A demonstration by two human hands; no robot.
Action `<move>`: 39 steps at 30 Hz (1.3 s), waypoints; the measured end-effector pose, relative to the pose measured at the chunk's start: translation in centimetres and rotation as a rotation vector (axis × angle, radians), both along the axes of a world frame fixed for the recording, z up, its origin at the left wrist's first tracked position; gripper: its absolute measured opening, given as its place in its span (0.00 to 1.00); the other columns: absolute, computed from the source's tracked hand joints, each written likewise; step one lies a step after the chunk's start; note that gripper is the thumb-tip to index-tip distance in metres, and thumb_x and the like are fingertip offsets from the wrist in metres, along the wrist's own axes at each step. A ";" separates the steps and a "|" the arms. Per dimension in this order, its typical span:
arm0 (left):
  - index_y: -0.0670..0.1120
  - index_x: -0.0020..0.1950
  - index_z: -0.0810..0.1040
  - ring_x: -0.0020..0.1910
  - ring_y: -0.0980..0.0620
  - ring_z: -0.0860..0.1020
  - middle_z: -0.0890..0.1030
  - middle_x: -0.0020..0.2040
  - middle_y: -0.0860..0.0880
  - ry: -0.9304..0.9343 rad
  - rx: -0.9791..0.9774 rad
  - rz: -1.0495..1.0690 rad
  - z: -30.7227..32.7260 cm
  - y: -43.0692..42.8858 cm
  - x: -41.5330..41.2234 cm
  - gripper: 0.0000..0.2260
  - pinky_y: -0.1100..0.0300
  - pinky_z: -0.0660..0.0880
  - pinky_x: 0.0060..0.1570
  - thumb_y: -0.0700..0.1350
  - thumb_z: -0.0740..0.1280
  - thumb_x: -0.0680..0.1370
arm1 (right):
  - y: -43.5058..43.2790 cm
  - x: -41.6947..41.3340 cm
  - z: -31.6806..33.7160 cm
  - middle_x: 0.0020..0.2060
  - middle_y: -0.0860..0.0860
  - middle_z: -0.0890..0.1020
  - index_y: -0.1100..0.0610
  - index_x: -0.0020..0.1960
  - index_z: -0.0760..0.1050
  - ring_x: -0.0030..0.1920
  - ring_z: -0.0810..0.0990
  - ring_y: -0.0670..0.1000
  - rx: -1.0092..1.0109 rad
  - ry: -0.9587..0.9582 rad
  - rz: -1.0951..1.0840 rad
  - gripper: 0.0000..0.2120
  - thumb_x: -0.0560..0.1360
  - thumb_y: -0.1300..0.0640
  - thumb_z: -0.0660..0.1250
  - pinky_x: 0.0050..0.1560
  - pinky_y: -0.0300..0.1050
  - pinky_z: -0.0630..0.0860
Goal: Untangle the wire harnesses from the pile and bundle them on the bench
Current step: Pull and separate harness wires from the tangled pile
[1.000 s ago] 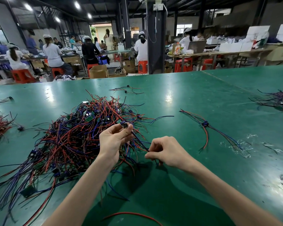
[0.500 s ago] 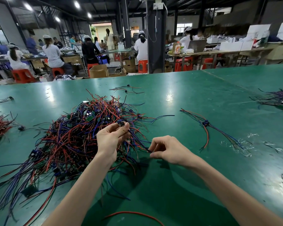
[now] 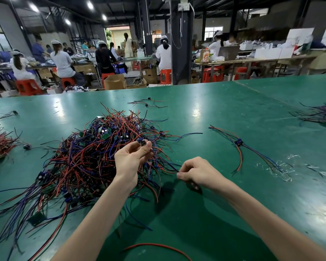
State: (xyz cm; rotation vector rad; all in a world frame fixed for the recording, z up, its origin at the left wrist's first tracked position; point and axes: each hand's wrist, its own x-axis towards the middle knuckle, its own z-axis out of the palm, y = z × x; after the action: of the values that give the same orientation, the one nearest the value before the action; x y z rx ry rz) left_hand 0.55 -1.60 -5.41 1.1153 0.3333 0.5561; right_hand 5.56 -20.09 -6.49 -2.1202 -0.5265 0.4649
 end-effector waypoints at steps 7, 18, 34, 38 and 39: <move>0.40 0.40 0.82 0.32 0.54 0.81 0.83 0.34 0.46 -0.096 -0.037 -0.251 0.5 -2.3 -0.7 0.07 0.63 0.79 0.32 0.36 0.72 0.63 | 0.2 0.3 -0.6 0.20 0.53 0.73 0.59 0.35 0.72 0.16 0.64 0.47 0.174 0.224 -0.159 0.09 0.72 0.67 0.66 0.18 0.34 0.63; 0.39 0.42 0.80 0.29 0.55 0.80 0.82 0.33 0.46 -0.081 0.001 -0.316 0.6 -2.8 -0.9 0.09 0.64 0.79 0.31 0.36 0.71 0.63 | 0.5 0.5 -1.1 0.20 0.50 0.76 0.57 0.35 0.77 0.17 0.70 0.46 0.114 0.127 -0.105 0.09 0.74 0.63 0.67 0.19 0.35 0.66; 0.43 0.42 0.80 0.33 0.52 0.82 0.83 0.34 0.51 -0.052 0.423 0.069 -1.7 0.8 0.7 0.05 0.59 0.81 0.37 0.35 0.72 0.72 | 0.6 -3.6 1.6 0.27 0.46 0.78 0.61 0.40 0.77 0.24 0.73 0.42 0.439 -0.140 0.310 0.09 0.73 0.72 0.66 0.26 0.34 0.71; 0.44 0.41 0.80 0.34 0.52 0.81 0.82 0.33 0.51 -0.013 0.453 0.073 -2.5 0.3 1.3 0.05 0.60 0.80 0.35 0.36 0.73 0.72 | 0.7 -3.7 1.6 0.28 0.50 0.78 0.59 0.40 0.78 0.23 0.73 0.46 0.503 -0.126 0.257 0.10 0.75 0.71 0.65 0.25 0.36 0.70; 0.44 0.42 0.80 0.33 0.52 0.81 0.81 0.32 0.52 -0.006 0.437 0.071 -2.7 0.3 1.3 0.05 0.61 0.80 0.35 0.36 0.73 0.72 | 0.8 -3.7 1.5 0.28 0.50 0.78 0.59 0.40 0.78 0.22 0.73 0.46 0.510 -0.132 0.240 0.09 0.75 0.70 0.65 0.25 0.35 0.70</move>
State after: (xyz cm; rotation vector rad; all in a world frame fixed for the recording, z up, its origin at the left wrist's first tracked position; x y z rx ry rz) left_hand 1.87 -1.25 -8.10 1.5260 0.2524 0.7154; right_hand 1.86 -19.33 -5.00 -1.6102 -0.8804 0.2840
